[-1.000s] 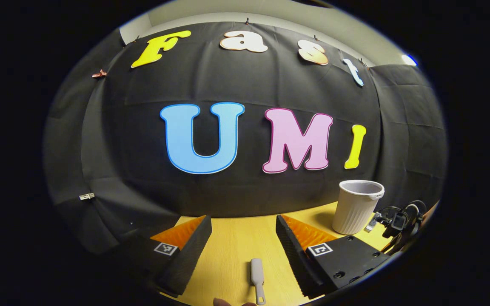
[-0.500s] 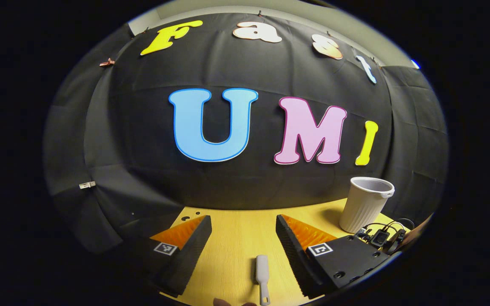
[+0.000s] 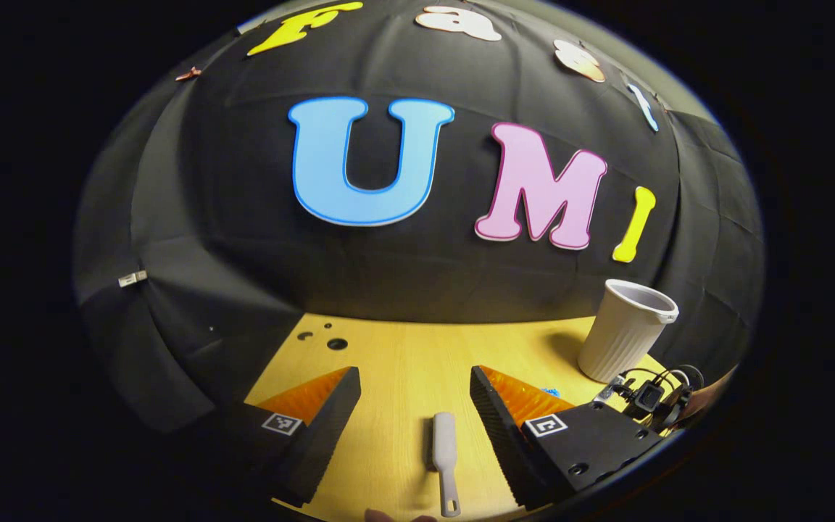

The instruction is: Pick up the small broom and dustpan from the desktop, sweep the trash into the dustpan with the broom, and then empty the trash into the garbage bin.

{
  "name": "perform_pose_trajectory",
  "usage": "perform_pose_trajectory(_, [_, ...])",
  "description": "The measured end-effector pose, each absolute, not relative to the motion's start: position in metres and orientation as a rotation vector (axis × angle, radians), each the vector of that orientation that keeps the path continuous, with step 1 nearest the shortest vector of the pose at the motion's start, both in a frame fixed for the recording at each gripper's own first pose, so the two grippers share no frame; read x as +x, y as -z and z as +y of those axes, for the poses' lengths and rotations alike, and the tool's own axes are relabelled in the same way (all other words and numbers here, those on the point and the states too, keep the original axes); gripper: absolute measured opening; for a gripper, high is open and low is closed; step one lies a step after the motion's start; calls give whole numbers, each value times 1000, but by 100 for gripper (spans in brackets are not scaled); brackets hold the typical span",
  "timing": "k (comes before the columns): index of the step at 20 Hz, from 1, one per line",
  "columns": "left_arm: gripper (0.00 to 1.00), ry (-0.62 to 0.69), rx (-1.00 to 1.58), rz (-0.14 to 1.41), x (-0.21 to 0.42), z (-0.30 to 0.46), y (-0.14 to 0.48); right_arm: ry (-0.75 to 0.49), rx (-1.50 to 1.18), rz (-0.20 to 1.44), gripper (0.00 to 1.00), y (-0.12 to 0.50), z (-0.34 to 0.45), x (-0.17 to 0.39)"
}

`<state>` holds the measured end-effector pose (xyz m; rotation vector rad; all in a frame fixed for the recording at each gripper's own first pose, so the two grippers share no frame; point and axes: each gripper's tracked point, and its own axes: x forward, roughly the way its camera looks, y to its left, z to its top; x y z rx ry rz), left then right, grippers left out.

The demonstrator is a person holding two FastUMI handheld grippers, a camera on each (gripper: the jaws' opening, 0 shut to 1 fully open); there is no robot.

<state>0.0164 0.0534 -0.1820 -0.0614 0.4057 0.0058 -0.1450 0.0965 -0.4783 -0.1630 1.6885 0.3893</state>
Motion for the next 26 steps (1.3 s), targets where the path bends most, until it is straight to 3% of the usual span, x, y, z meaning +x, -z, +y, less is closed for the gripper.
perform_pose_trajectory(2, [92, 8, -86, 464, 18, 45, 204, -412, -183, 1674, 35, 475, 89, -145])
perform_pose_trajectory(4, [96, 48, -129, 555, 18, 28, 230, -423, -179, 1654, 35, 471, 84, -143])
perform_pose_trajectory(14, [96, 107, -30, 1171, -32, 0, 366, -454, -132, 1604, 35, 466, 61, -135])
perform_pose_trajectory(23, [95, 81, 24, 1377, -46, 4, 430, -458, -118, 1581, 35, 466, 49, -135])
perform_pose_trajectory(24, [93, 53, 30, 1388, -45, 10, 434, -459, -119, 1580, 35, 465, 48, -137])
perform_pose_trajectory(26, [68, 13, 32, 1425, -45, 19, 443, -459, -116, 1578, 35, 465, 48, -138])
